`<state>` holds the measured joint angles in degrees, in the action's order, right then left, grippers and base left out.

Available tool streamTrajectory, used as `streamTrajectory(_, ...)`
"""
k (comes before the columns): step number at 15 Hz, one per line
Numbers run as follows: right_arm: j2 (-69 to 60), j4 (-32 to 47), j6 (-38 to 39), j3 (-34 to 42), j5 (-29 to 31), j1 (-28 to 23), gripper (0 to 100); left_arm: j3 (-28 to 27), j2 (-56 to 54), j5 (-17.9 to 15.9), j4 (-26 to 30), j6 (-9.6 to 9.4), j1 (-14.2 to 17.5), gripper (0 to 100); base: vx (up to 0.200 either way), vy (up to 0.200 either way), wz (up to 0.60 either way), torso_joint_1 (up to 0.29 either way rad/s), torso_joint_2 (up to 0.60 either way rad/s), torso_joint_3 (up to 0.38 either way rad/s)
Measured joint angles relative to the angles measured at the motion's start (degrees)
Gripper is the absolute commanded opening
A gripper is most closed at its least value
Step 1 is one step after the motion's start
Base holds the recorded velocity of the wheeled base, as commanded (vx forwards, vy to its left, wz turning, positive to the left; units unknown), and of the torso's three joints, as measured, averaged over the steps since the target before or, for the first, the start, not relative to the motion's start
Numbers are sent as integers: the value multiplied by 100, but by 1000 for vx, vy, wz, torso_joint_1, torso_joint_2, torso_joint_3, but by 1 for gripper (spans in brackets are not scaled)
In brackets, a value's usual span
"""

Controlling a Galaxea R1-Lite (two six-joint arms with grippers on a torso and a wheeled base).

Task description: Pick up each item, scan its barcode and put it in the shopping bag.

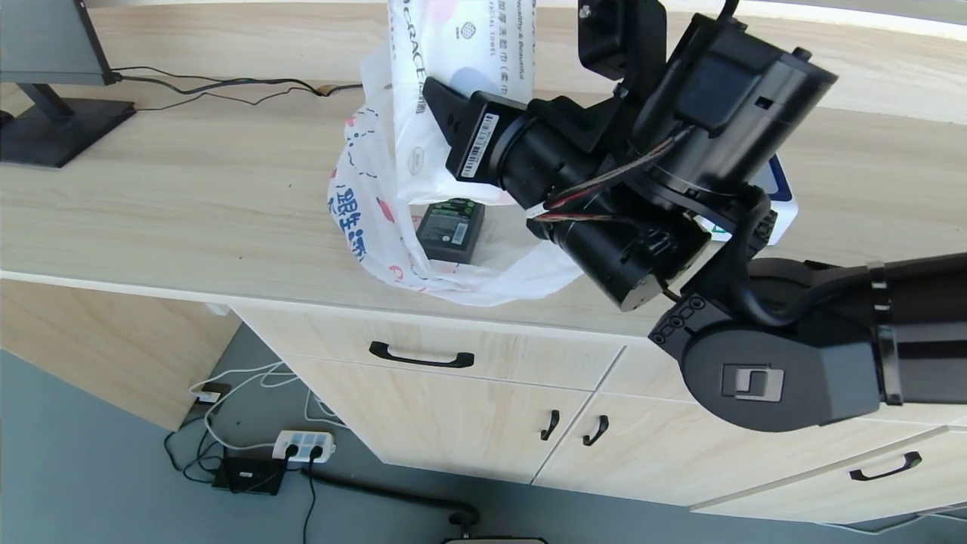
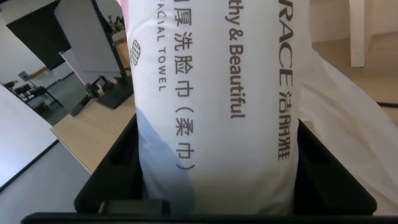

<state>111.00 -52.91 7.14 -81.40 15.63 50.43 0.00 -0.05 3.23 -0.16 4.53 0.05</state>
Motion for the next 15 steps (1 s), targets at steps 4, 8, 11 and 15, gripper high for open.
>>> streamTrajectory(4,52,-5,-1,234,38,-18,0,0,0,0,-16,-11,0,100,0,0,0,0,0,0)
streamTrajectory(8,48,33,-57,282,55,-134,0,0,0,0,-17,-13,2,100,0,0,0,0,0,0)
streamTrajectory(11,105,72,-323,293,40,-178,0,0,0,0,-16,-18,2,100,0,0,0,0,0,0)
streamTrajectory(15,135,154,-553,422,10,-197,0,0,0,-1,-16,-18,2,100,0,0,0,0,0,0)
